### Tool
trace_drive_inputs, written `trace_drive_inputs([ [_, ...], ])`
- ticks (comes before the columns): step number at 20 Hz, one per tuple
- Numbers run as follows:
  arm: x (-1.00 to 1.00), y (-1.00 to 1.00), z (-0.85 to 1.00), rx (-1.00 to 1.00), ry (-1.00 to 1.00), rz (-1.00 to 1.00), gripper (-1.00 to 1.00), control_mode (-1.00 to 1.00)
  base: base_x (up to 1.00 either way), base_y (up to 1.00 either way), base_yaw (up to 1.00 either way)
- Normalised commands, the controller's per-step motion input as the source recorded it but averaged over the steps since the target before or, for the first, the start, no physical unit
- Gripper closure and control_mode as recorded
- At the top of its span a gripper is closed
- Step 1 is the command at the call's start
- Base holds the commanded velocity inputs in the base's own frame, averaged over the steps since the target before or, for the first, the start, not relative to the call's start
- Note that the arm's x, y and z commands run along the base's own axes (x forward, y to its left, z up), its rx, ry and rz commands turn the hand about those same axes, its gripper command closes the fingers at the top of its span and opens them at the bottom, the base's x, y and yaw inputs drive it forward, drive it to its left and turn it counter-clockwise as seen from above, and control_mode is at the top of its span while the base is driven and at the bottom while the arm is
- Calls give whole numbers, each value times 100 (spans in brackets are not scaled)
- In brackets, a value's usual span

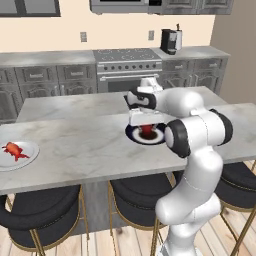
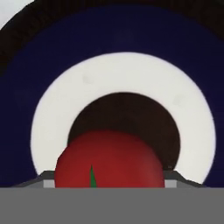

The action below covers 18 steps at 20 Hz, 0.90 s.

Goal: Transport the fish and tomato to the fridge. Place the fish on the rack containing meat and place the tomato on the rack containing the vegetable, ensuring meats and vegetables are on different racks.

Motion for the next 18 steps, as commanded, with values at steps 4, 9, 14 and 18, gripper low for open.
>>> trace_drive_inputs([
  [4,-72,6,61,-5,-48,0,100,-100,0,0,0],
  [9,-92,0,72,0,-26,0,100,-100,0,0,0],
  [14,-90,0,95,1,1,0,100,-100,0,0,0],
  [18,-82,0,86,0,4,0,100,-100,0,0,0],
])
